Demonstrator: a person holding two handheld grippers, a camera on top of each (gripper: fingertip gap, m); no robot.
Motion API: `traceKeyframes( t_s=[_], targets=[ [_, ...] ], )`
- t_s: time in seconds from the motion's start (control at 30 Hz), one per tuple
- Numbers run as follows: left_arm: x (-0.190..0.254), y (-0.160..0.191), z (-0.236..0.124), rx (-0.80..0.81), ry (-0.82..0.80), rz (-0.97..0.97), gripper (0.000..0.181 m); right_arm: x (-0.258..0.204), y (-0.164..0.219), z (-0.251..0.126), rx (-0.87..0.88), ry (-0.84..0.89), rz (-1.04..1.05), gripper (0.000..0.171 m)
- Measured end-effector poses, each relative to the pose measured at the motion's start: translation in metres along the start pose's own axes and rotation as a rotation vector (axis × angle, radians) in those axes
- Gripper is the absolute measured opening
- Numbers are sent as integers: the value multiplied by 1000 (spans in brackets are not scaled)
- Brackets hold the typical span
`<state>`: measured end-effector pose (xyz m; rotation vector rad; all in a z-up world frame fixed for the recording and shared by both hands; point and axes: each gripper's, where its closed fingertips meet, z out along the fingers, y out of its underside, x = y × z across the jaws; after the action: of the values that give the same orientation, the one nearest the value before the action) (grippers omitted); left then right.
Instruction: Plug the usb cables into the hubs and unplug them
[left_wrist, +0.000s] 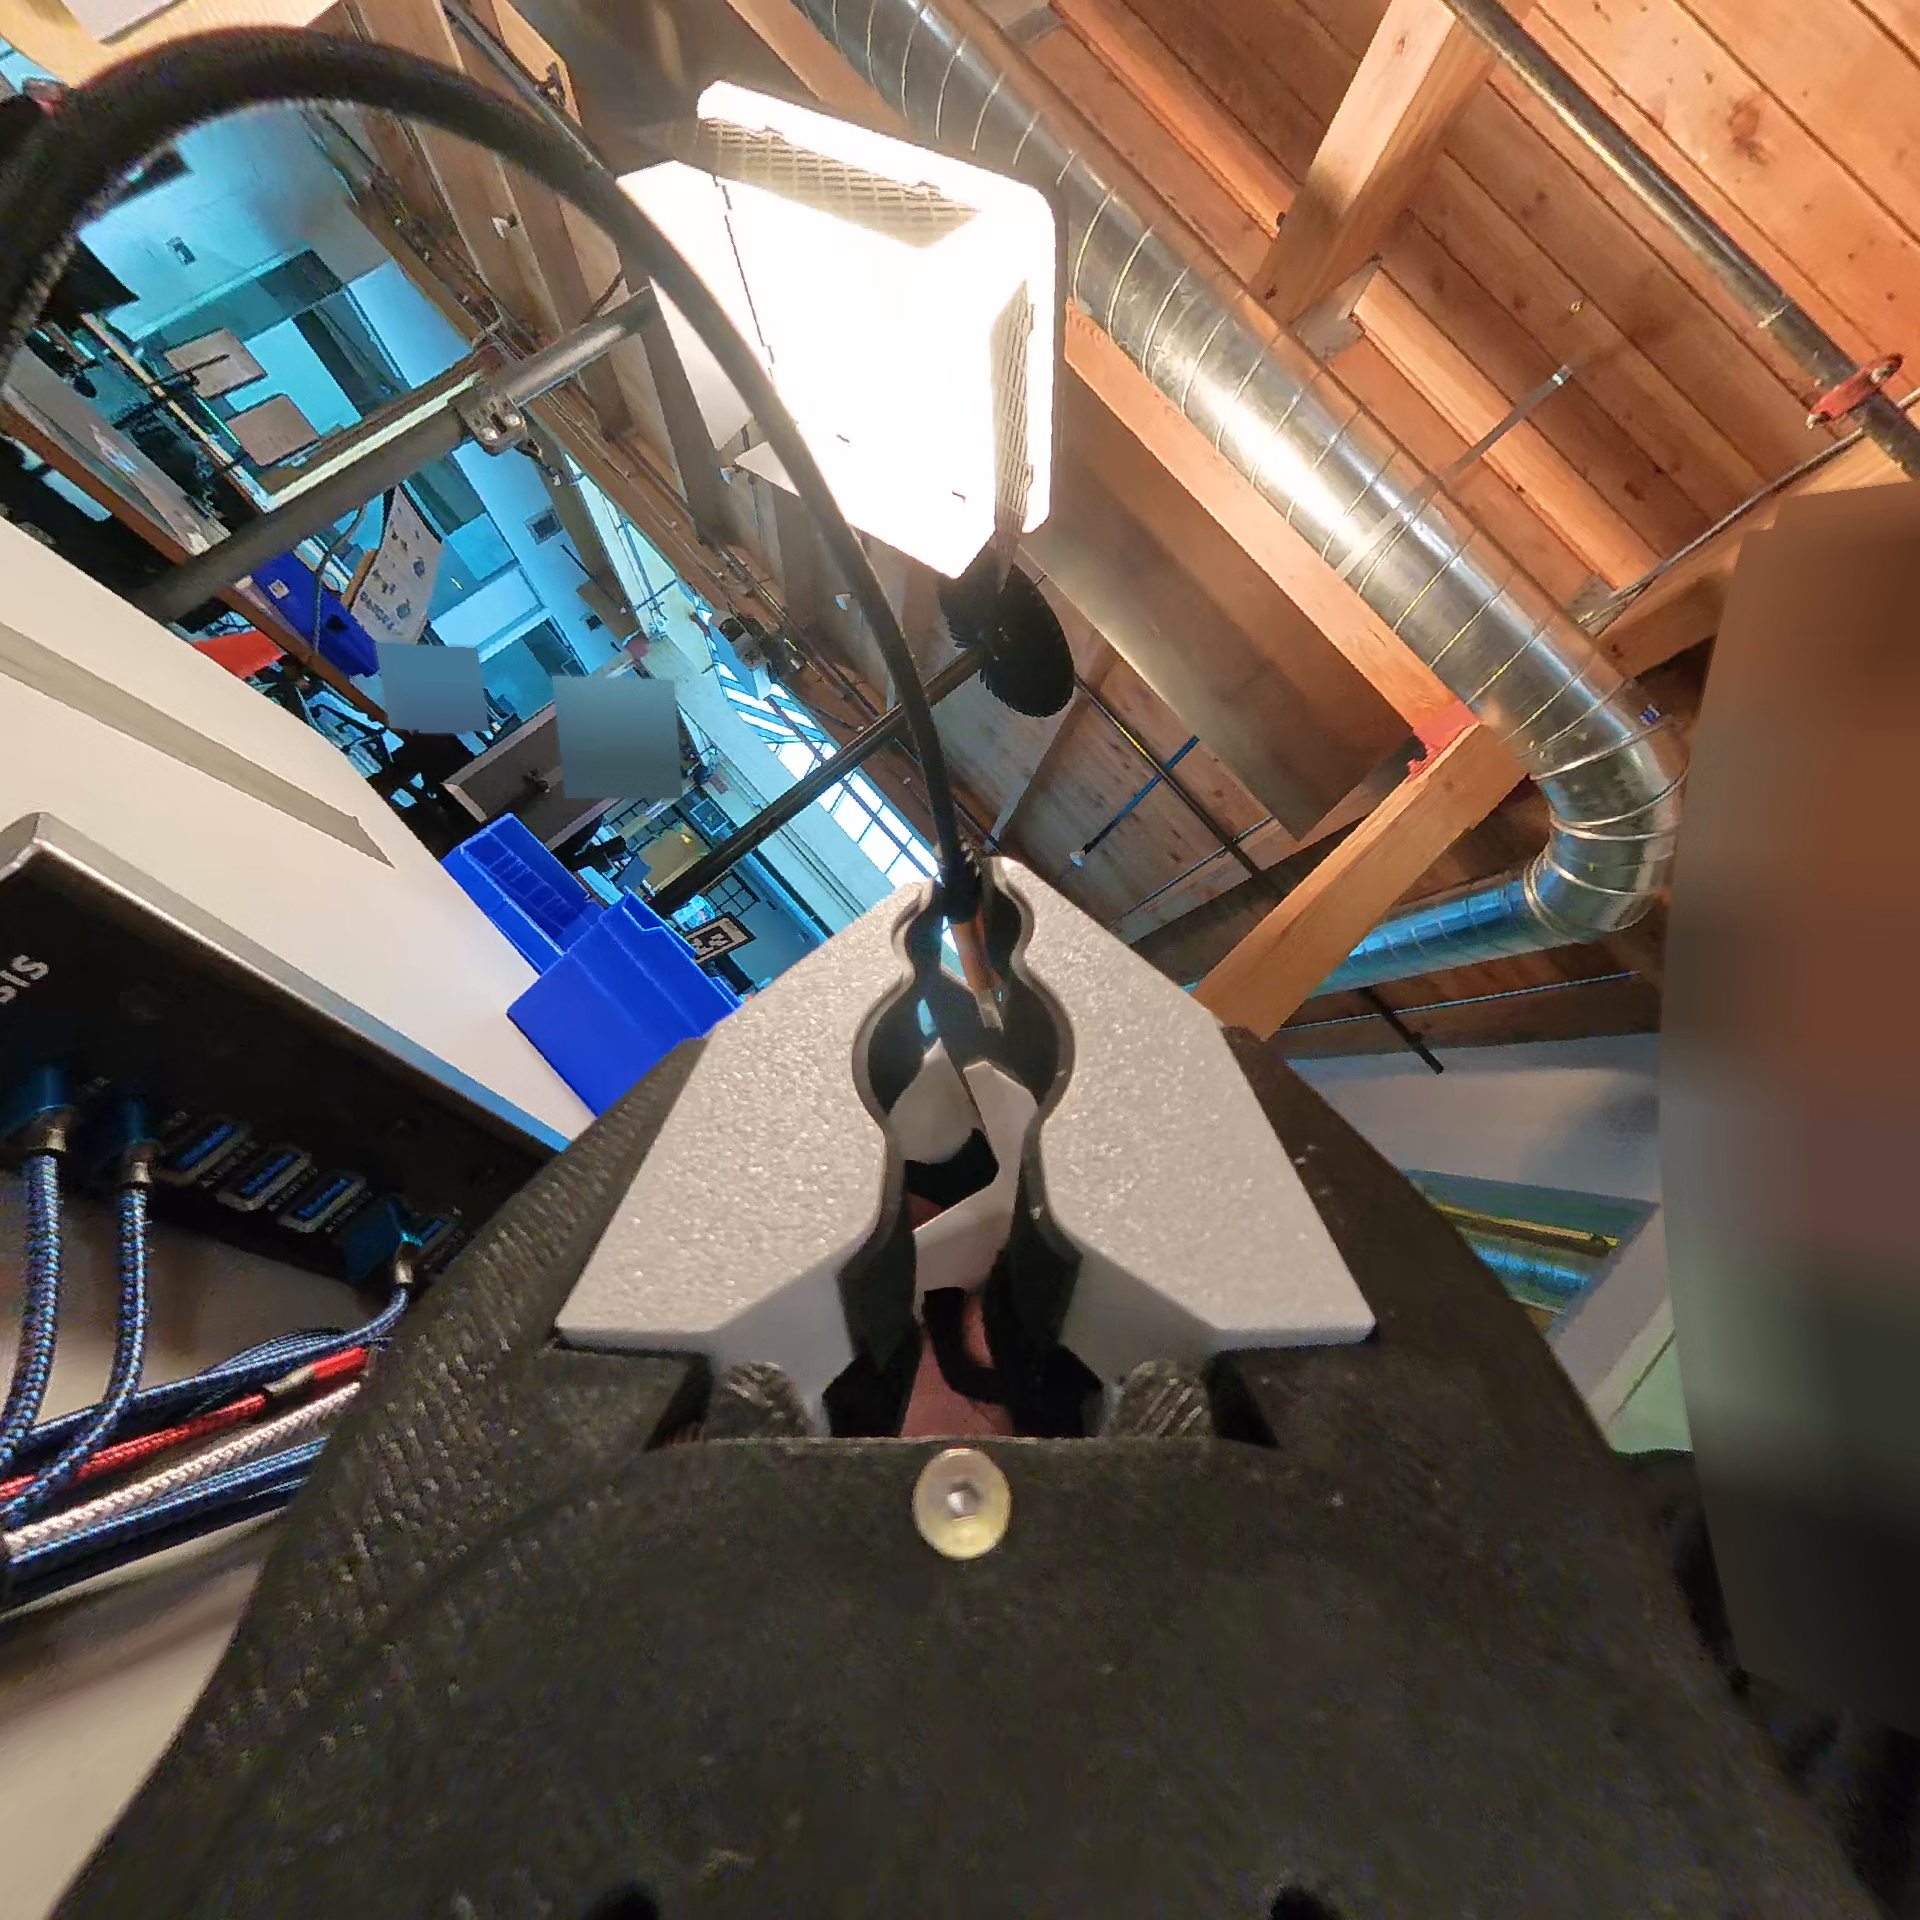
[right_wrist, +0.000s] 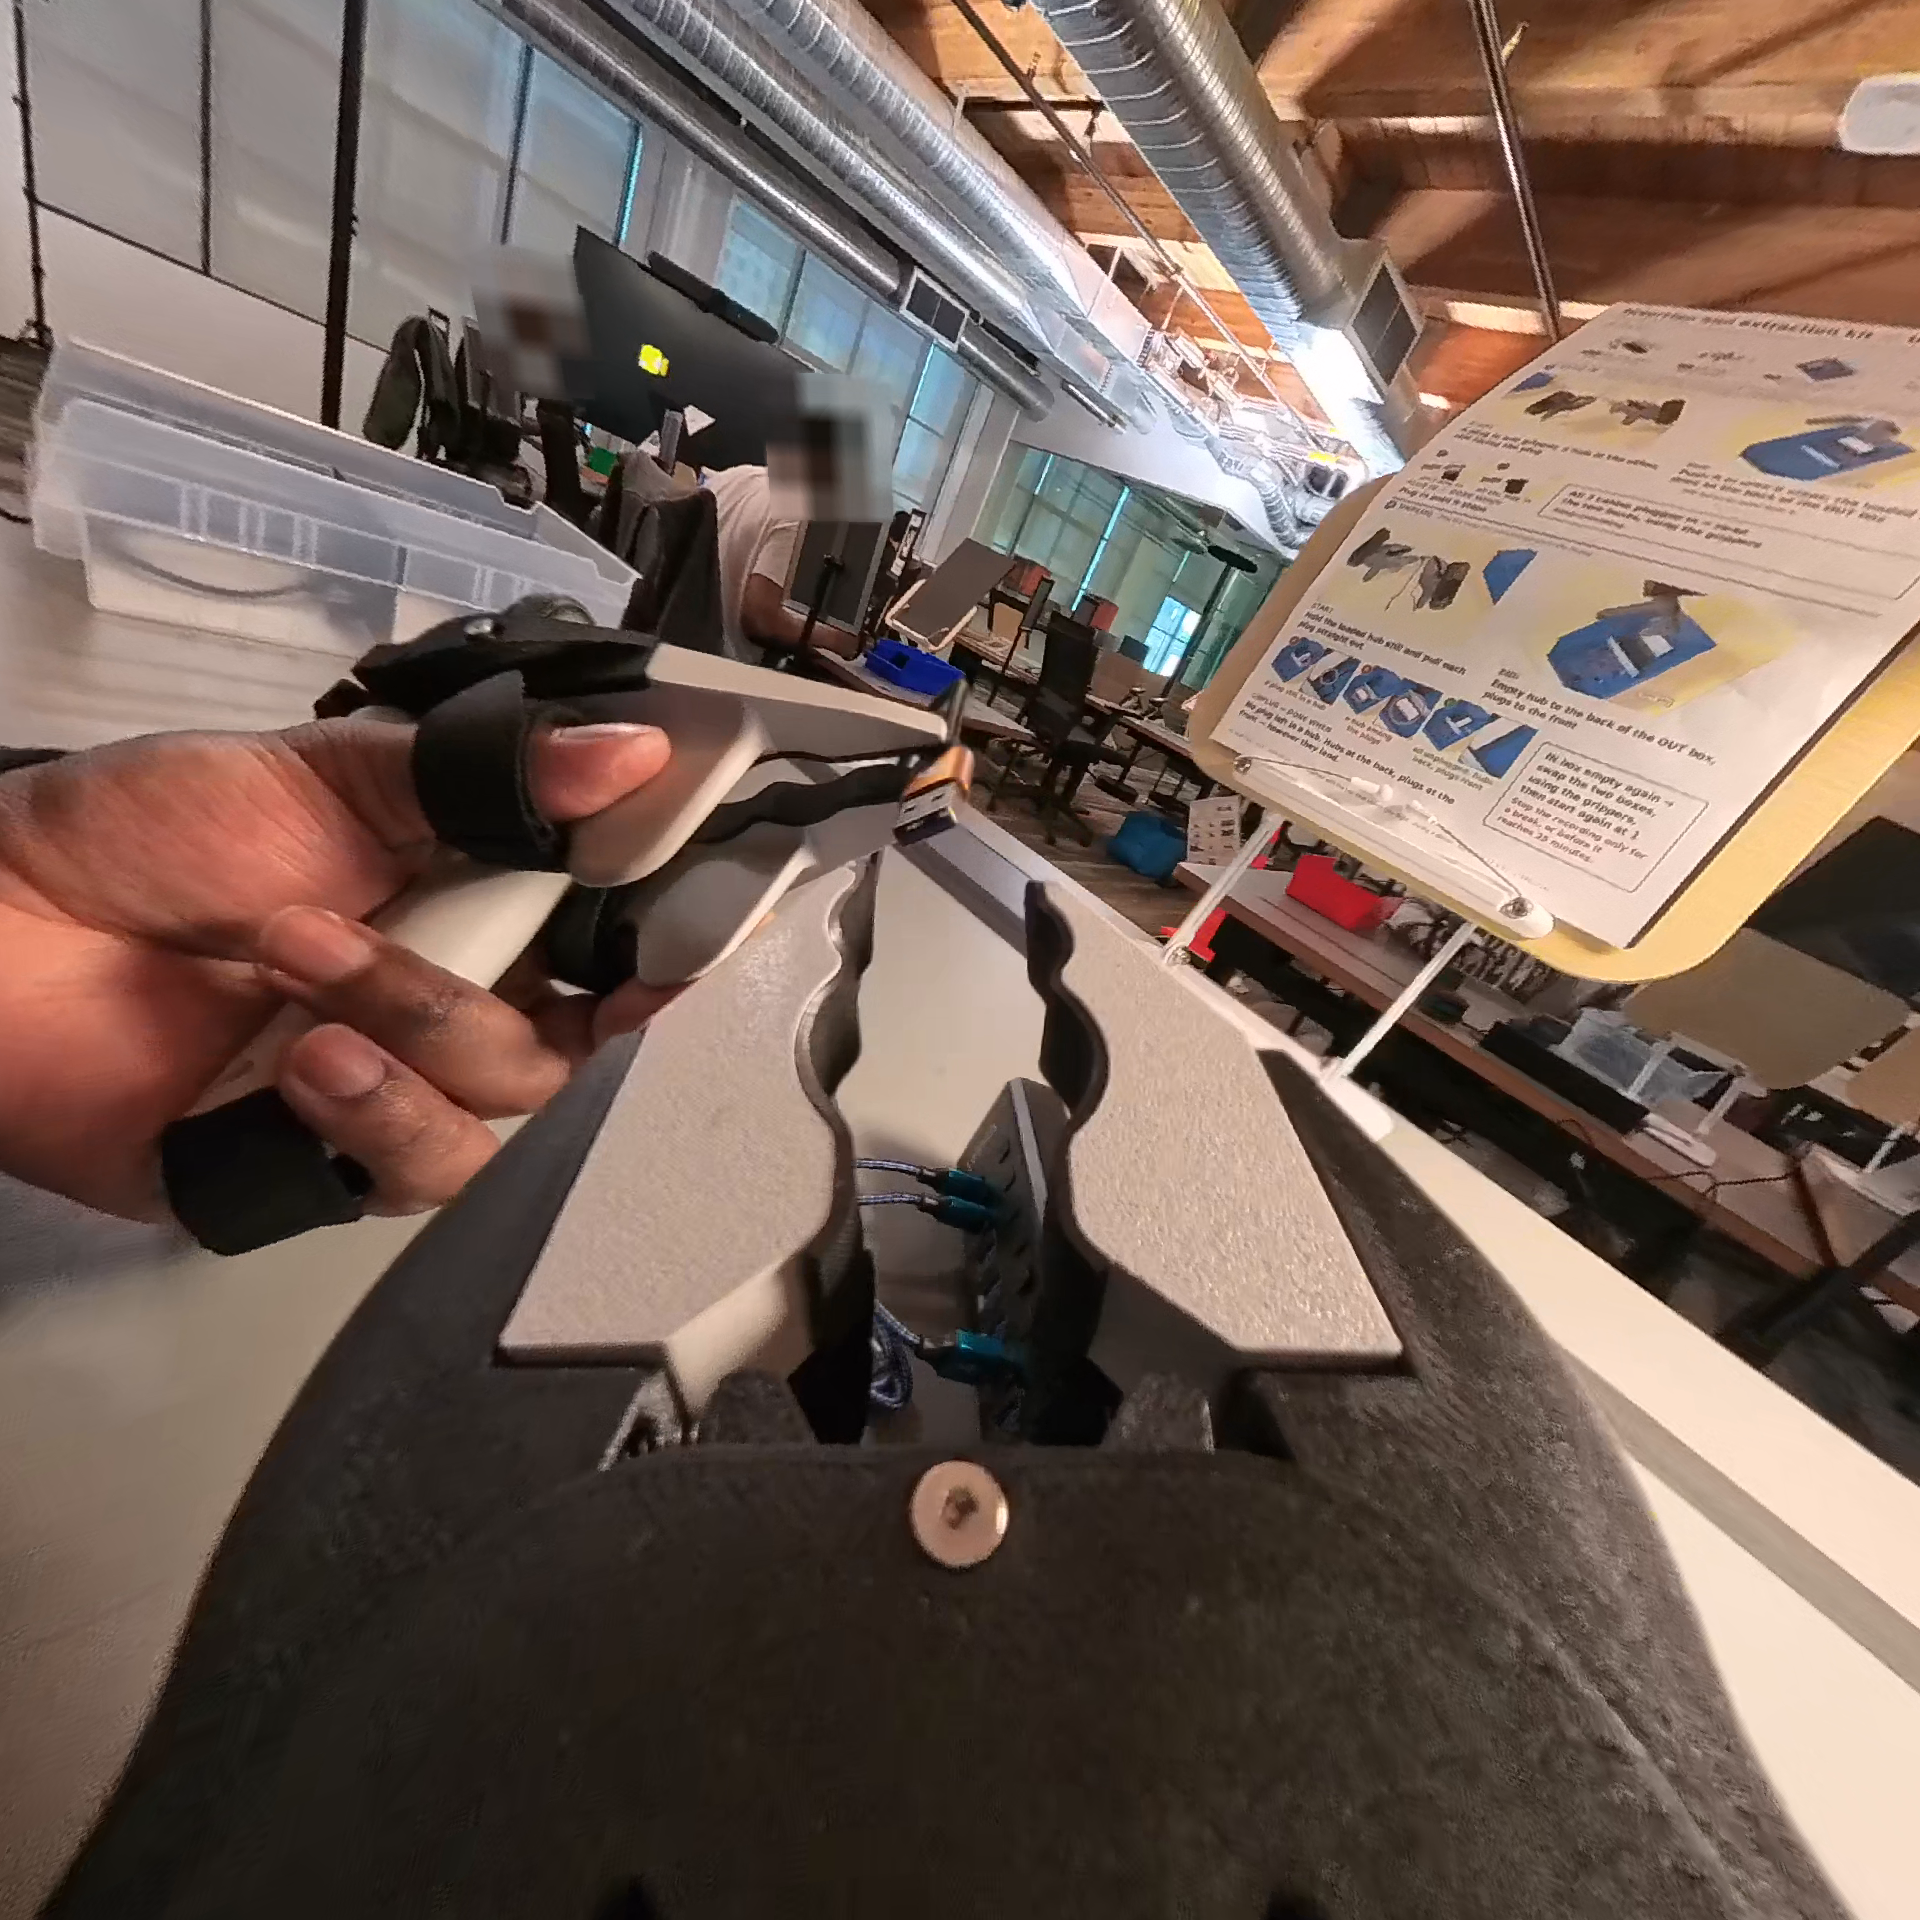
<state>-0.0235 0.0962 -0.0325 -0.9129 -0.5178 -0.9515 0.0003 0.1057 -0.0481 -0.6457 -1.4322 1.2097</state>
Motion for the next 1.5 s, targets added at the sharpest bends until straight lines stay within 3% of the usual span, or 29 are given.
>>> traceKeyframes(
  t_s=[0.37, 0.7, 0.97, 1.1, 1.23, 1.33, 1.5],
  targets=[
    [3, 6, 2, -30, 6, 54, 10, -6, -5, -1, 35, -77, 145, 35],
    [11, 18, 6, -99, 11, 204, 9, -4, -5, -1, 39, -185, 465, 37],
    [16, 25, 9, -146, 8, 340, 9, -10, -8, -5, 43, -262, 508, 8],
    [16, 26, 9, -173, 5, 374, 10, -9, -7, -6, 33, -273, 511, 6],
    [10, 30, 10, -273, -36, 365, 11, -4, -2, -8, 15, -273, 474, 5],
    [-1, 38, 6, -437, -88, 413, 16, 5, -3, -13, 31, -281, 485, 4],
    [21, 48, -10, -717, 38, 620, 20, 13, -1, -22, 14, -332, 473, 4]
  ],
)
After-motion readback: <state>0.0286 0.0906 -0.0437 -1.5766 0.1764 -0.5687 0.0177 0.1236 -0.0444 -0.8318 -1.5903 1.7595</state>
